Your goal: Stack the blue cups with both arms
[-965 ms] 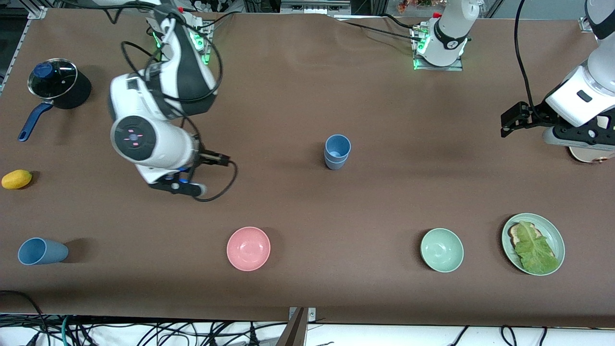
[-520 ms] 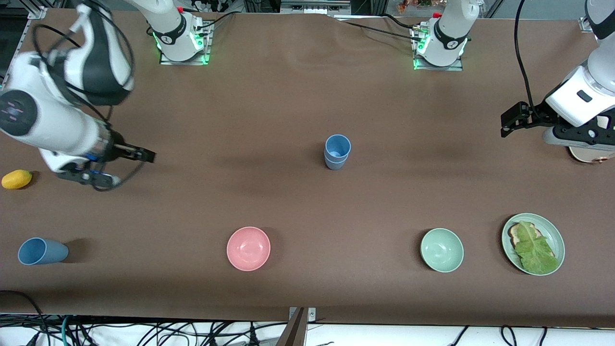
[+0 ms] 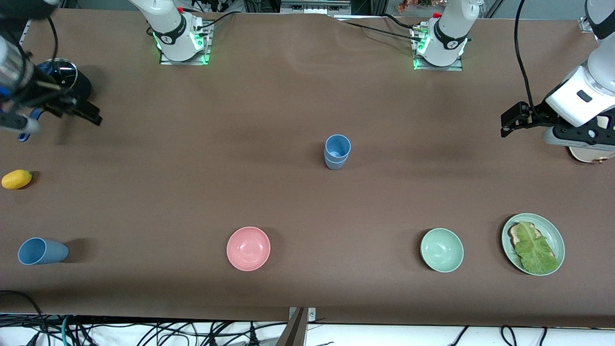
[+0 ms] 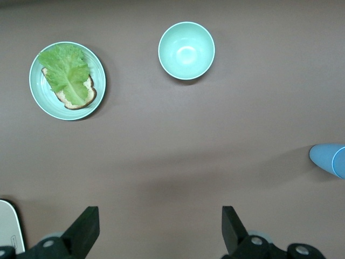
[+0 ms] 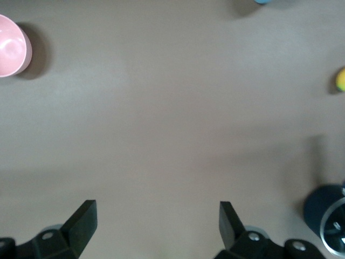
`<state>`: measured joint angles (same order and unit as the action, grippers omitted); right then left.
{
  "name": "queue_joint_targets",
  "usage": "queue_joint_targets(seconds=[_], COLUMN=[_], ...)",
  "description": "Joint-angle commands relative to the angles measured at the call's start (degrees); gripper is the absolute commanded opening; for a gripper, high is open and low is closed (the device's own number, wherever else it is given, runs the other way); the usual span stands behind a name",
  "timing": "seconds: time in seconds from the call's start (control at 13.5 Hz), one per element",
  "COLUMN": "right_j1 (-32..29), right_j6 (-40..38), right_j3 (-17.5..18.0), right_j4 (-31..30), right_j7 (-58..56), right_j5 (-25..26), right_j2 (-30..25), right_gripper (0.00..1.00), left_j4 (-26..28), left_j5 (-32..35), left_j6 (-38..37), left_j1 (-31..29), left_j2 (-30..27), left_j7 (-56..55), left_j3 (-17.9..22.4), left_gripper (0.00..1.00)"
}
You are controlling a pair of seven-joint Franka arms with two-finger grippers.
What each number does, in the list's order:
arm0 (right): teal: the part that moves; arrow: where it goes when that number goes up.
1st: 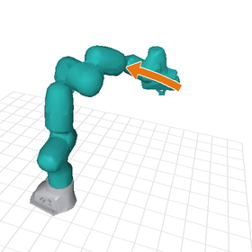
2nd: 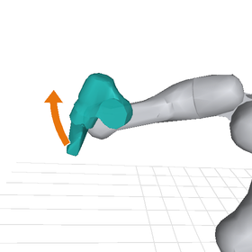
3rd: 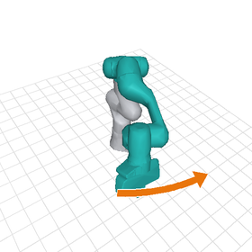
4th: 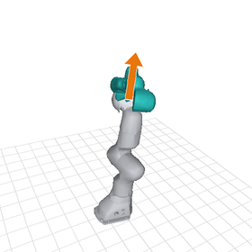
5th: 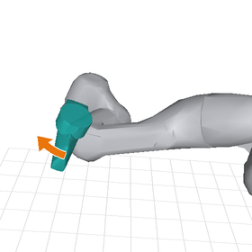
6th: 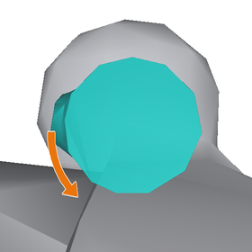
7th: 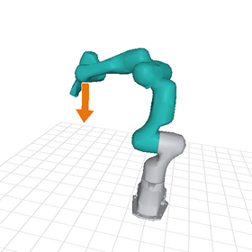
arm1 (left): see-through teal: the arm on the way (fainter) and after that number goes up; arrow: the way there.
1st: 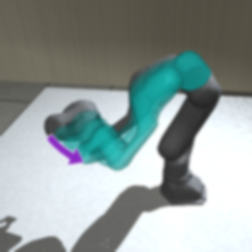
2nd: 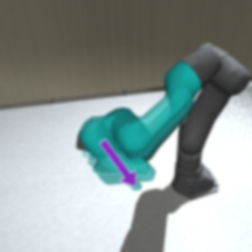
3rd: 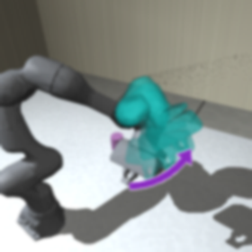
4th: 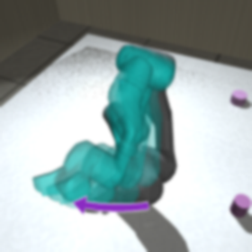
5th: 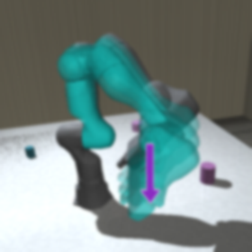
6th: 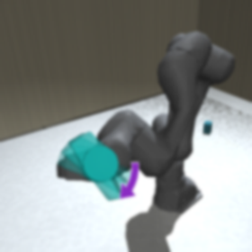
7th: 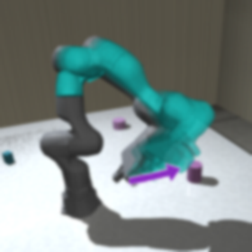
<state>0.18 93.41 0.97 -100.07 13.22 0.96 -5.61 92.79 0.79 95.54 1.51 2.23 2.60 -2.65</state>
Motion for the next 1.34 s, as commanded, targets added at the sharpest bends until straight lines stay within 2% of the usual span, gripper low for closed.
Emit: queue_joint_targets(seconds=[0.0, 0.22, 0.37, 1.26], right_j1=[-1.1, 0.2, 0.3, 0.5], right_j6=[-1.1, -1.8, -4.8, -3.5], right_j3=[1.2, -0.7, -0.8, -1.5], right_j4=[0.9, 7.8, 11.5, 11.7], right_j7=[-0.4, -0.6, -0.5, -3.5], right_j5=[0.5, 0.3, 0.0, -0.3], right_j2=[-1.1, 4.8, 7.3, 8.5], right_gripper=[1.00, 1.00, 1.00, 1.00], left_j4=[-0.5, -0.5, -0.5, -0.5], left_j5=[-1.0, -1.0, -1.0, -1.0], left_j6=[-0.9, -0.9, -0.9, -0.9], left_j1=[-0.3, -0.3, -0.4, -0.4], left_j2=[-0.2, -0.2, -0.2, -0.2], left_j7=[1.4, 1.4, 1.4, 1.4], left_j3=[0.0, 0.0, 0.0, 0.0], left_gripper=[1.00, 1.00, 1.00, 1.00])
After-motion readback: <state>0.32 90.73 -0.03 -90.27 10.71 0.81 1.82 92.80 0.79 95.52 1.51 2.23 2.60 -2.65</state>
